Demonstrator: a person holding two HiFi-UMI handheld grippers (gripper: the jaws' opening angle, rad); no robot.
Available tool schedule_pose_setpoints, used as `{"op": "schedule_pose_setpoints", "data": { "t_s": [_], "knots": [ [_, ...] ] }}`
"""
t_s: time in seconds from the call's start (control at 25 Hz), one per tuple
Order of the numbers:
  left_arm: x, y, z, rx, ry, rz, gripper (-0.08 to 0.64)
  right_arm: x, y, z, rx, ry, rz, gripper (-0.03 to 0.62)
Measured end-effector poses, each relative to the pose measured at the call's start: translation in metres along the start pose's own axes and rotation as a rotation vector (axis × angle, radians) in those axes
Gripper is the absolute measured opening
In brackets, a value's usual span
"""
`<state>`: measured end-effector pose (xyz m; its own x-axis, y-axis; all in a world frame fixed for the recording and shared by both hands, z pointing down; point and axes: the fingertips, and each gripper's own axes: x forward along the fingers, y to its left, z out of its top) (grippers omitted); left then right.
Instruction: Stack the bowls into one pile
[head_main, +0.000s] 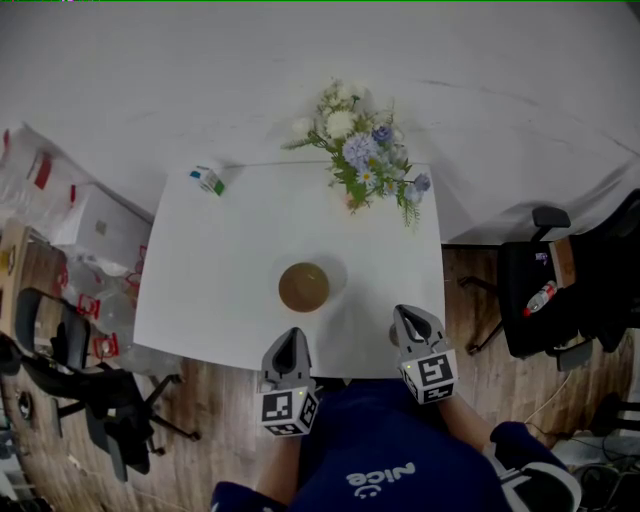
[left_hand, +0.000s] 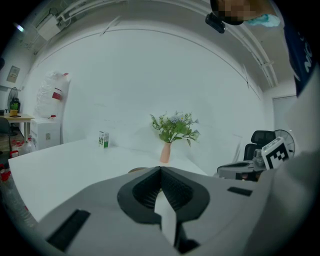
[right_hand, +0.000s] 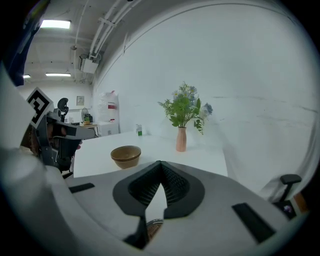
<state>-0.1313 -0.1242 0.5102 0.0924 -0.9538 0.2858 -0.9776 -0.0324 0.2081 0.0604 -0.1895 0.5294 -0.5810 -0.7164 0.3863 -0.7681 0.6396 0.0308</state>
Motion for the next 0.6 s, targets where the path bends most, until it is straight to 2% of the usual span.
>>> {"op": "schedule_pose_setpoints", "data": {
  "t_s": [0.28,0.6],
  "knots": [
    [0.003,0.002,-0.005,-0.014,0.003,-0.006,0.017,0.001,0.004,-0.002,-0.019,0.011,0.014,0.021],
    [0.002,0.001,-0.009,-0.005,0.002,-0.002,0.017,0.001,-0.008,-0.008,0.019,0.018,-0.013,0.021]
  ]
}}
